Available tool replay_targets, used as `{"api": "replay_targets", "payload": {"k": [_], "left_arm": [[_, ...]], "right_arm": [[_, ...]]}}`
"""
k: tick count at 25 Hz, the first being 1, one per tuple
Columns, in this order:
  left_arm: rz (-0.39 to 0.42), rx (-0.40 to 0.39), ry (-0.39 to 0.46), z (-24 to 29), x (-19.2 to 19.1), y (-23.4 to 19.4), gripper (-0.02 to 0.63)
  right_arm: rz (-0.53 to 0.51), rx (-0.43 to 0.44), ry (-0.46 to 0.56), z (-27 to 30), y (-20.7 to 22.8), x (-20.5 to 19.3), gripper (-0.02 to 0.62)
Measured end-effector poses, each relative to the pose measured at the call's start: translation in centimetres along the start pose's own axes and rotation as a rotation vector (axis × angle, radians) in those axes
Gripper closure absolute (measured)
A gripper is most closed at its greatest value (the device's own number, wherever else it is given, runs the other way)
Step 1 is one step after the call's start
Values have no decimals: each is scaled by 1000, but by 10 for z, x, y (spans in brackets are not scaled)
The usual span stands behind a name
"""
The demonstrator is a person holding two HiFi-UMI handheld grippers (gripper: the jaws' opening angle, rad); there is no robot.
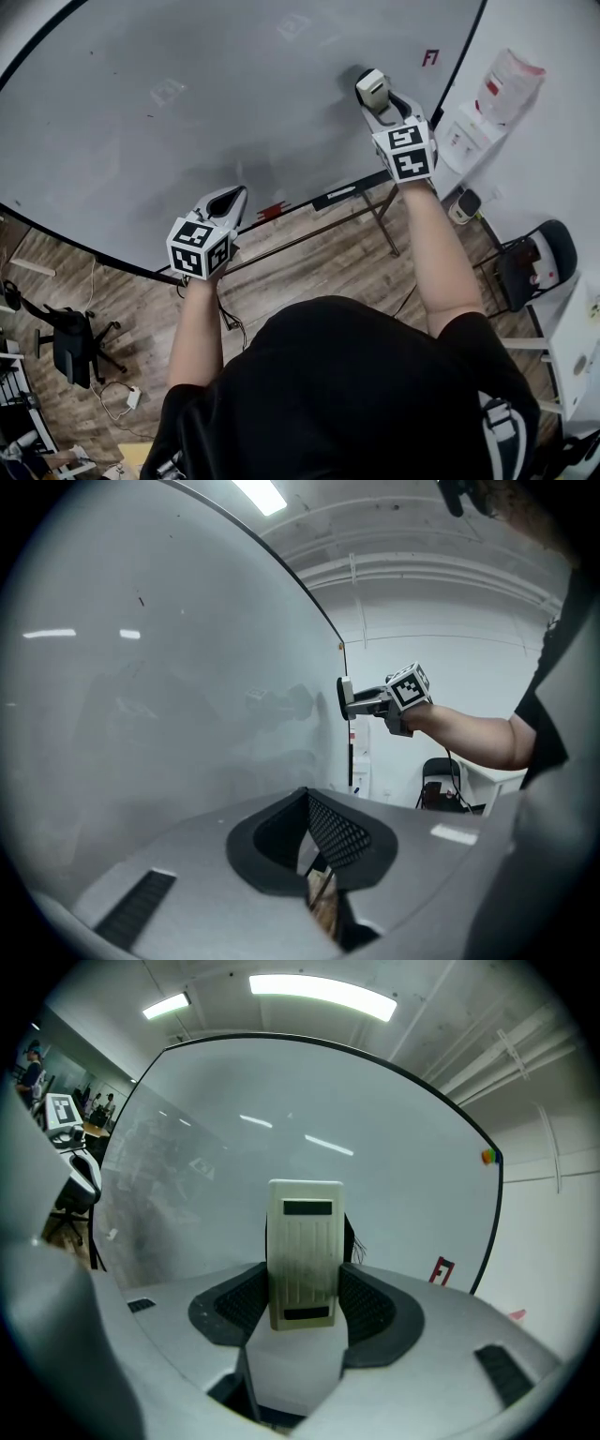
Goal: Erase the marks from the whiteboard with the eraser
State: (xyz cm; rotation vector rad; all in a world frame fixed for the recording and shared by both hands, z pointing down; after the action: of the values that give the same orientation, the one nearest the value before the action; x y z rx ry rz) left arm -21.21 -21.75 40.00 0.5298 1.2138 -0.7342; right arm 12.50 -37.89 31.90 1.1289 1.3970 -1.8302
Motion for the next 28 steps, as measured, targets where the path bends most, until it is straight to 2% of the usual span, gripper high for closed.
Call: {"api": "replay_targets", "payload": {"k": [10,19,28], "left_arm": [[-3,-11,2,0,-6,-2,595],[-16,-26,15,-2,-15,3,595],[-20,-40,39,-8,-18,8,595]], "right_arm": [[-21,32,-4,-26,-26,-27,365],[38,71,-30,-45,-36,-57,365],[48,85,-34,-71,-51,-70,365]]}}
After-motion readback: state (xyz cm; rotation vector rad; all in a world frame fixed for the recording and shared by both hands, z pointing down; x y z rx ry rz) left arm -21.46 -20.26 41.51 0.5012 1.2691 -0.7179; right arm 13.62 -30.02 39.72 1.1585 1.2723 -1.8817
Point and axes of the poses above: the fingertips, and each gripper's own axes: z forward along the fingers, y to its right, x out of its top, the point moved 10 cm from there along -z, backward along the fingers, and after that the axes turned 9 degrees about -x, right-handed, at the moved point
